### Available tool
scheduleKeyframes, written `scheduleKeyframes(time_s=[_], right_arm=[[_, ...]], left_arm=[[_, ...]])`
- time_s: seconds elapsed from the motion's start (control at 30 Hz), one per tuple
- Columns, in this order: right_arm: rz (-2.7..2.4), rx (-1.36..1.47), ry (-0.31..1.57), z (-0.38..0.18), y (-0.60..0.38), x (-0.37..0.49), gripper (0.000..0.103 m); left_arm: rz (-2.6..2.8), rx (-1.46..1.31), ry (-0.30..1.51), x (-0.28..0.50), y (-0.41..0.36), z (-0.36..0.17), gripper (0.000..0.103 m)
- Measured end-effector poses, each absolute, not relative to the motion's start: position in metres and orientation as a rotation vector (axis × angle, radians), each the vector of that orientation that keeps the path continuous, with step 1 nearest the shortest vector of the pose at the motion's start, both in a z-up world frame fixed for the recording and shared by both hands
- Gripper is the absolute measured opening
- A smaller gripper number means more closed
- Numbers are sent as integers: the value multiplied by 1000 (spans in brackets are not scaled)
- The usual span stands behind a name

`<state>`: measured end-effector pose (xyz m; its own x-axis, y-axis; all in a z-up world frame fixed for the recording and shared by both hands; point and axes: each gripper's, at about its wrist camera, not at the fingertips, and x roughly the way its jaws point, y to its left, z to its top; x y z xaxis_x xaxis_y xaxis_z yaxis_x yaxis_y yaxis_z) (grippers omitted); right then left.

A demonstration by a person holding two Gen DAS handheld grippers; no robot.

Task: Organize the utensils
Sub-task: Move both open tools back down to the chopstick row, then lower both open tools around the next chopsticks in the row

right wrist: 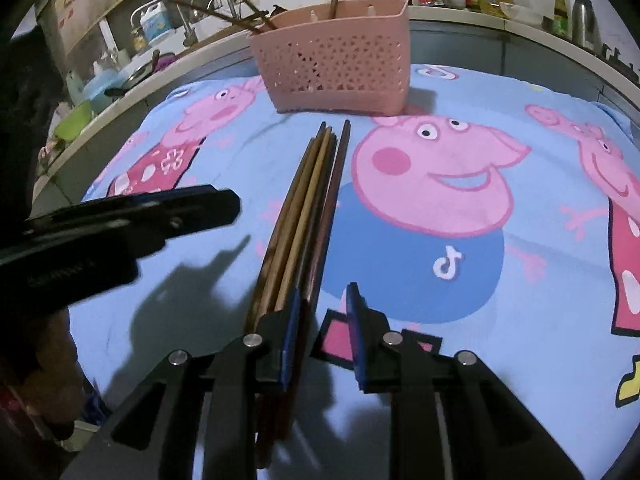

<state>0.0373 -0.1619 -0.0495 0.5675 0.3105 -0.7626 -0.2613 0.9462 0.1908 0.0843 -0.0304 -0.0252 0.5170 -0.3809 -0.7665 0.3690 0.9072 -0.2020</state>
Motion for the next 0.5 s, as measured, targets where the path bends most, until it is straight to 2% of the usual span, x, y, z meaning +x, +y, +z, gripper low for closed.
scheduleKeyframes(time_s=[0.5], right_arm=[[281,56,883,-50,-172,33,0]], left_arm=[[-412,41,957,79,-41,-42,21]])
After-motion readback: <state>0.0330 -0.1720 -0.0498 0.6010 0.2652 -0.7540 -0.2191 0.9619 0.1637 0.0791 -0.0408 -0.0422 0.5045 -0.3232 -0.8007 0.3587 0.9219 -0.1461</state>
